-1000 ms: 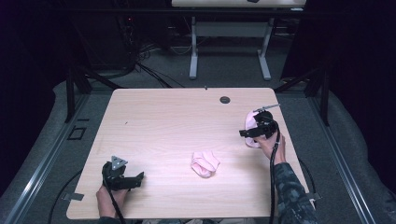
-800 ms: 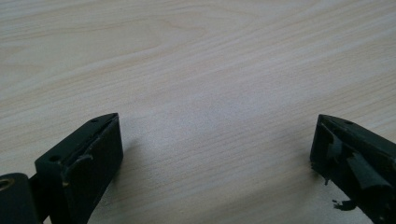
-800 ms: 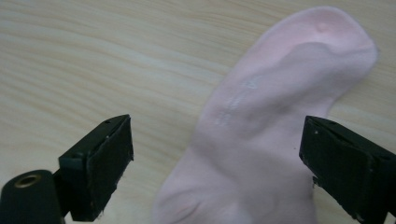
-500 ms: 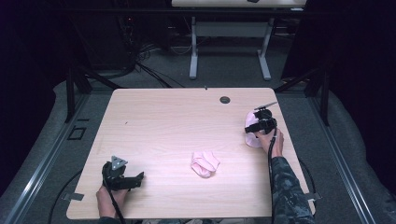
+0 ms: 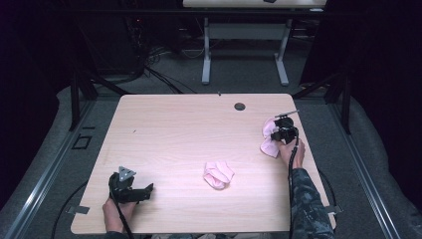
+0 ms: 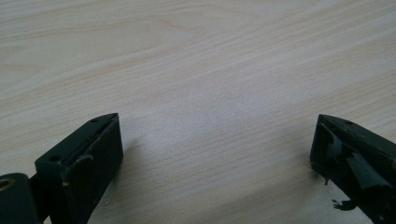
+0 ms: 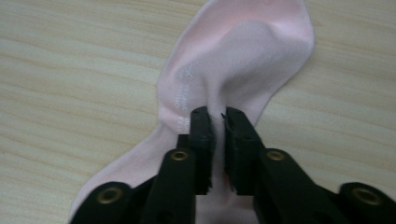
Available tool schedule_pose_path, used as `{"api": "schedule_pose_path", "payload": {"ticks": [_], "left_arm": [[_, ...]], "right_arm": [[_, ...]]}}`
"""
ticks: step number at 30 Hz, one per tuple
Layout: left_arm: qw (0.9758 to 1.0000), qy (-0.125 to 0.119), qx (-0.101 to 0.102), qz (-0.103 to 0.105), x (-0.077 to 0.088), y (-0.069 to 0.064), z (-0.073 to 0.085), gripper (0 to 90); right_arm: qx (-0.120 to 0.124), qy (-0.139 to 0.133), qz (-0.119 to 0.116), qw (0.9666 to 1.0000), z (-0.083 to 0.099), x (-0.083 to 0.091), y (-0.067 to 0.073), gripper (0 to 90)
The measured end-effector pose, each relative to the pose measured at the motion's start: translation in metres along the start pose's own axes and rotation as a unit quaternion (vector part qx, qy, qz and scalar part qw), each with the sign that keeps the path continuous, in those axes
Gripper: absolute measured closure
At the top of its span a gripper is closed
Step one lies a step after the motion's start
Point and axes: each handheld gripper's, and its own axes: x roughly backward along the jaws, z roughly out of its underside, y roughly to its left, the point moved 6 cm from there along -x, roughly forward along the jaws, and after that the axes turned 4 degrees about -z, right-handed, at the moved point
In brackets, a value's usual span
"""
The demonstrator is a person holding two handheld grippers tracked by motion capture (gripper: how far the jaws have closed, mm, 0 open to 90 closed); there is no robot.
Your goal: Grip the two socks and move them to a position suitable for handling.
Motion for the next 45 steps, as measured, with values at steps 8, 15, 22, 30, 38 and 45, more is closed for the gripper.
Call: {"api": "schedule_pose_path", "payload": {"ticks": [8,15,22,30,38,45], "left_arm": [[1.0000,0.000,0.000,0.000,0.000,0.000,0.000,2.5],[1.0000,0.000,0.000,0.000,0.000,0.000,0.000,2.5],[1.0000,0.000,0.000,0.000,0.000,0.000,0.000,2.5],[1.0000,0.000,0.001,0.000,0.000,0.000,0.000,2.5],[1.0000,0.000,0.003,-0.002,0.000,0.000,0.000,2.5],[1.0000,0.001,0.003,-0.002,0.000,0.000,0.000,2.5]], "right_arm": [[0.023,-0.027,-0.049,0.9982,0.002,0.025,0.013,87.7],[0.069,-0.065,-0.103,0.9901,0.006,0.073,0.038,87.6],[0.158,-0.085,-0.165,0.9699,0.028,0.127,0.096,87.4],[0.260,-0.071,-0.223,0.9368,0.062,0.151,0.164,87.2],[0.366,-0.008,-0.275,0.8892,0.103,0.126,0.233,86.9],[0.414,0.038,-0.290,0.8618,0.129,0.099,0.261,86.5]]}}
